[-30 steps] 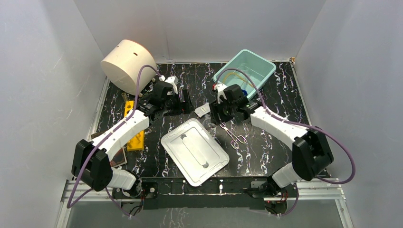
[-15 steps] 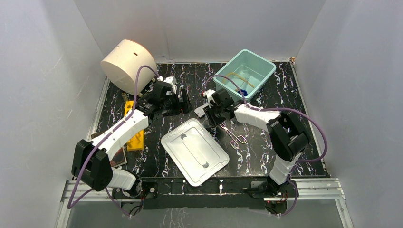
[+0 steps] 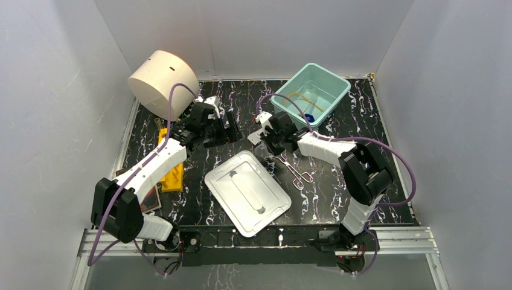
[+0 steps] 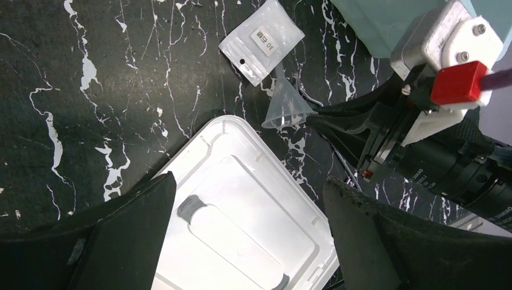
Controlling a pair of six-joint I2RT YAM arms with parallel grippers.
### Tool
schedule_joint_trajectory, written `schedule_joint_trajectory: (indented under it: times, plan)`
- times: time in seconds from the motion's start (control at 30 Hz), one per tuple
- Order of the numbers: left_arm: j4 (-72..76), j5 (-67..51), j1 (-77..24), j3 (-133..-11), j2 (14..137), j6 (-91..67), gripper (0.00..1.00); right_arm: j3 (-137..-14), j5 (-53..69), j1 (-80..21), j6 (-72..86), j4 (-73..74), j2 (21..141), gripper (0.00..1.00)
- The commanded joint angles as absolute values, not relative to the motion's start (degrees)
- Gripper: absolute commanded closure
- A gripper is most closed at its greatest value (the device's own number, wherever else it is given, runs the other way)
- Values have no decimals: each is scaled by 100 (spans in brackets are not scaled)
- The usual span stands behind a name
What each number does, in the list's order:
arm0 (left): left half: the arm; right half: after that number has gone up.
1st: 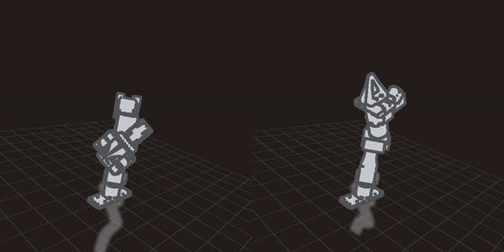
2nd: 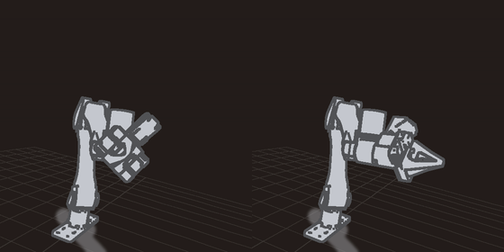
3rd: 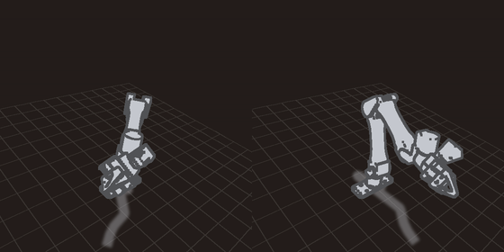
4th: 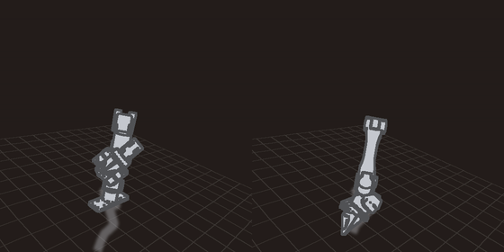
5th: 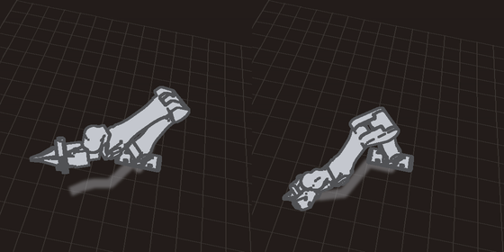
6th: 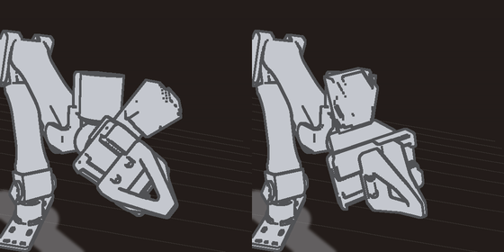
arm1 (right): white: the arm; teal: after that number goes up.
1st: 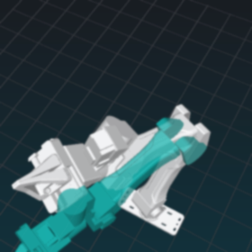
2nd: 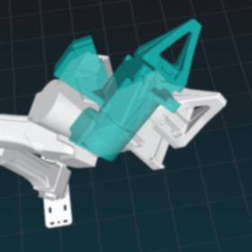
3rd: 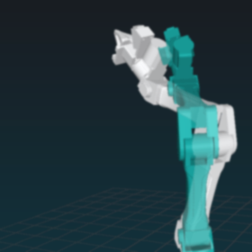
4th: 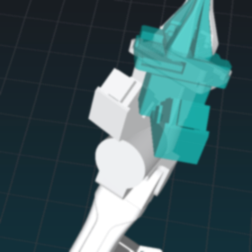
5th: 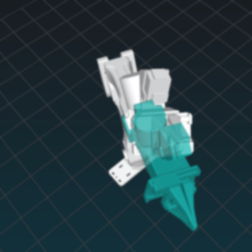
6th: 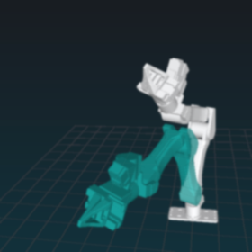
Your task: Organize the chemistry lab equipment
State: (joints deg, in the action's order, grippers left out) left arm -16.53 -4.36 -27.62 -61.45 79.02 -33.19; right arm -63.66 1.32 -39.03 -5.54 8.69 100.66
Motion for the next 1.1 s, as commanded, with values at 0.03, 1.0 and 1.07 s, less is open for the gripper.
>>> schedule_joint_trajectory:
  times: [0.03,1.0,1.07]
  plan:
    - [-1623,-715,-2642,-6075,7737,-3553,8,-6583,140,-3934,-977,995,9592,89]
    - [330,-3648,-2393,-6243,9269,-6001,34,-6444,2207,-3936,-44,1295,8012,100]
    - [211,-3590,-2395,-6240,9327,-6012,36,-6460,2183,-3937,-44,1247,8019,100]
